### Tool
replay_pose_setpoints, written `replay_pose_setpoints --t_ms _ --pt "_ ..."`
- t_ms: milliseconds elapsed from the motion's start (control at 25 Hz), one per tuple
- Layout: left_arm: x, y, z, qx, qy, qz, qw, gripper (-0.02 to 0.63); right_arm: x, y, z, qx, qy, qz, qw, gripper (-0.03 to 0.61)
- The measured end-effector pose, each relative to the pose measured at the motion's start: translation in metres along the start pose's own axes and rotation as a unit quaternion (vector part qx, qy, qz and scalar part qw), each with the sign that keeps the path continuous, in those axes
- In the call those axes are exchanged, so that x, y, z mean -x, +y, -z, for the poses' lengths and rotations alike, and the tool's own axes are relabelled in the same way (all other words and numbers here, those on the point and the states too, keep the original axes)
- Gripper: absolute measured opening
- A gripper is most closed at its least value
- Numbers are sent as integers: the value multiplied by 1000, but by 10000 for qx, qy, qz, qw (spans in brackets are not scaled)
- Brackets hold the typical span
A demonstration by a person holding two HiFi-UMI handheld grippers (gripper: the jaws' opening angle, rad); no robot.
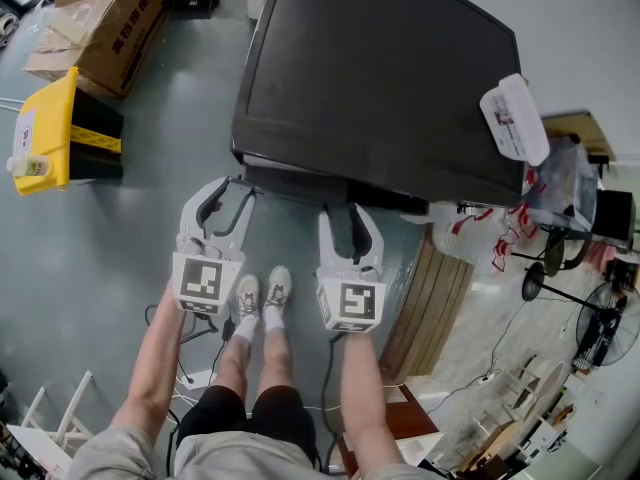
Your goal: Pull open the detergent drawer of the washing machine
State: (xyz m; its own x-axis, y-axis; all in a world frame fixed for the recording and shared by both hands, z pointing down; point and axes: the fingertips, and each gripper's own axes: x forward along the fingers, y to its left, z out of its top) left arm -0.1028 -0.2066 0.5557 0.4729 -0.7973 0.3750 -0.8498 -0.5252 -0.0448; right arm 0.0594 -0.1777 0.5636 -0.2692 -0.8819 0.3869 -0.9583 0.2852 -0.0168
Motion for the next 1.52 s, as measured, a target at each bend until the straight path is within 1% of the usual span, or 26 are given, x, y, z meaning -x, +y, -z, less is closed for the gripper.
replay_pose_setpoints --t_ms 760,960,1520 --pt "48 -25 18 -14 100 68 9999 166 49 20 19 -18 87 -4 10000 175" --pt "64 -33 24 4 110 143 9998 164 65 29 26 -35 135 -27 9999 175" --pt "104 -54 41 55 265 131 9995 163 107 47 44 -106 251 5 9996 175"
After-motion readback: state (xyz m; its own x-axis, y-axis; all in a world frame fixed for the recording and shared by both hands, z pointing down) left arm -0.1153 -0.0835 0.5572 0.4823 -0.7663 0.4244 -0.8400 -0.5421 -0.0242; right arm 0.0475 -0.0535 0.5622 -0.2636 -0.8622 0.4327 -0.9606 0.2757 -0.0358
